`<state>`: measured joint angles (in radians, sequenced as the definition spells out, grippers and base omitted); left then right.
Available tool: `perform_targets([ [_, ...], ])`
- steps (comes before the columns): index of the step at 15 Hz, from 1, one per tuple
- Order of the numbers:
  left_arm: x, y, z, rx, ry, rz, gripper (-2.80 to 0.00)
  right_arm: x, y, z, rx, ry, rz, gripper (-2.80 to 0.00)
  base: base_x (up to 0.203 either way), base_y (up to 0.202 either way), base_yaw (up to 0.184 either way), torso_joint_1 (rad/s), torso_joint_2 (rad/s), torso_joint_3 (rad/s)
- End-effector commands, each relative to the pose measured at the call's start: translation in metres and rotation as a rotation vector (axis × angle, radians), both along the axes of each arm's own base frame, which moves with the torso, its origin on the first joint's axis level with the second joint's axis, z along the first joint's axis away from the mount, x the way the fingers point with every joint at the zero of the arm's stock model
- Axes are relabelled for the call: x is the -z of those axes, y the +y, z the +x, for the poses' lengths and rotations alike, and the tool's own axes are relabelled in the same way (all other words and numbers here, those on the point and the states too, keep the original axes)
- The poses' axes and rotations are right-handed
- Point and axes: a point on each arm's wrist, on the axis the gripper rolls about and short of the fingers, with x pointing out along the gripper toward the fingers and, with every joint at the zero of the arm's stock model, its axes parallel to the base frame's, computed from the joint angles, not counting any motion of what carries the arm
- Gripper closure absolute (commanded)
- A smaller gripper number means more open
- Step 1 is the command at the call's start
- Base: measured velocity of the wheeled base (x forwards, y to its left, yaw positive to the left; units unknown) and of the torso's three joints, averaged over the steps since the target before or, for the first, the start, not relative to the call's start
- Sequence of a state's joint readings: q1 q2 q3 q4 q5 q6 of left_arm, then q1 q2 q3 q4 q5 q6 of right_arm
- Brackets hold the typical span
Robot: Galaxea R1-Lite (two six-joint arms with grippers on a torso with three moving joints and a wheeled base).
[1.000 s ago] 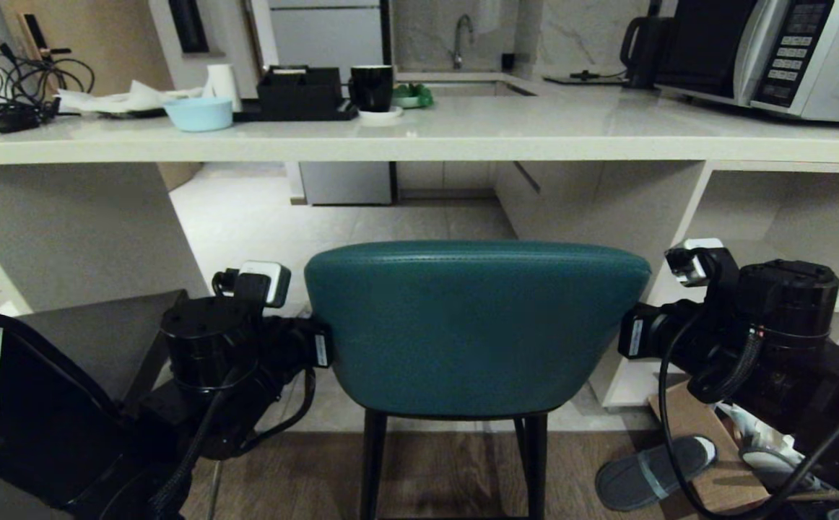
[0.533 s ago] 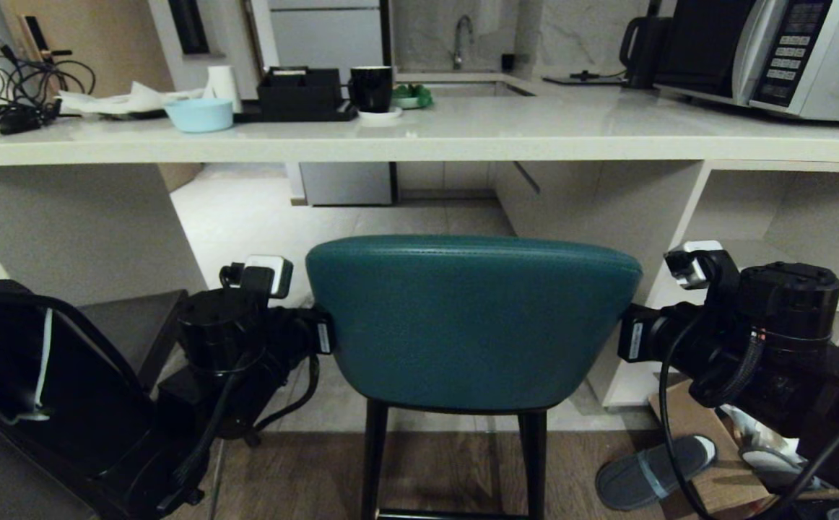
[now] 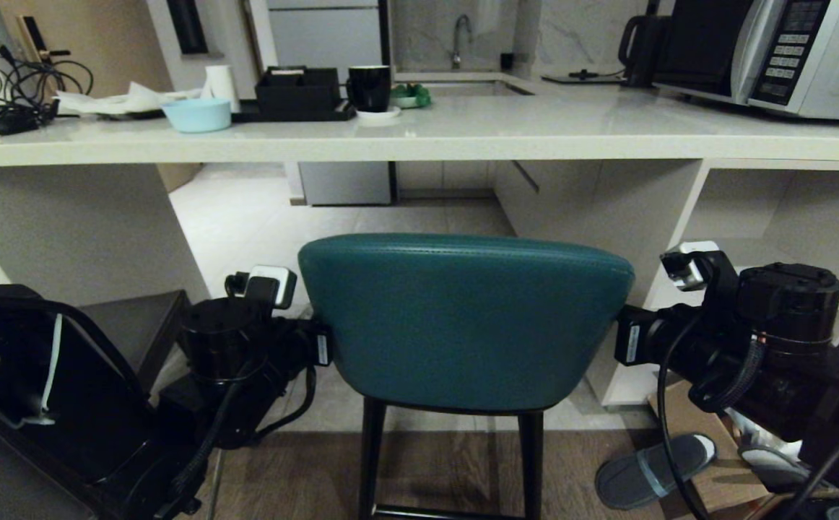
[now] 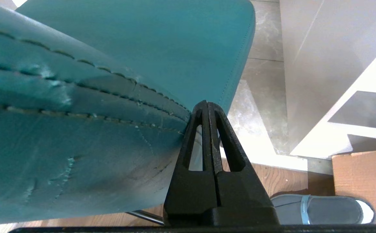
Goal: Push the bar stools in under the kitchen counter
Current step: Push the blue chair back under the dining table
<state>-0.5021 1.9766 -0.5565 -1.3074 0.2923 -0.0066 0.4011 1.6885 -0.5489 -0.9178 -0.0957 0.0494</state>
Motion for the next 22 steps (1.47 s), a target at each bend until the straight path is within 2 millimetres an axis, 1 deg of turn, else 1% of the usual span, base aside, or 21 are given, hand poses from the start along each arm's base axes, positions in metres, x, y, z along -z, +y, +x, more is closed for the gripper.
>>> perform_targets([
  [1, -0.002, 0.001, -0.001, -0.004, -0.011, -0.008, 0.00, -0.003, 0.000, -0.002, 0.000, -0.015, 0.006, 0.00, 0.000, 0.000, 0.000, 0.000, 0.00, 0.000],
  [6, 0.001, -0.001, 0.002, 0.000, -0.007, -0.004, 0.00, -0.001, 0.002, -0.002, -0.006, -0.010, 0.003, 0.00, 0.017, 0.000, -0.001, -0.002, 0.00, 0.001],
  [14, 0.002, -0.001, 0.003, 0.002, -0.004, -0.002, 0.00, -0.002, 0.002, 0.001, -0.004, -0.013, 0.007, 0.00, 0.184, 0.000, 0.002, 0.004, 0.00, 0.004],
  [18, 0.001, -0.002, 0.003, 0.003, -0.007, -0.004, 0.00, -0.004, 0.001, 0.008, 0.011, -0.022, 0.010, 0.00, 0.190, 0.000, 0.000, 0.005, 0.00, 0.000],
  [22, -0.004, -0.004, 0.007, 0.002, -0.028, -0.012, 0.00, -0.002, -0.001, 0.020, 0.054, -0.023, 0.002, 0.00, 0.190, 0.000, 0.001, 0.001, 0.00, 0.001],
])
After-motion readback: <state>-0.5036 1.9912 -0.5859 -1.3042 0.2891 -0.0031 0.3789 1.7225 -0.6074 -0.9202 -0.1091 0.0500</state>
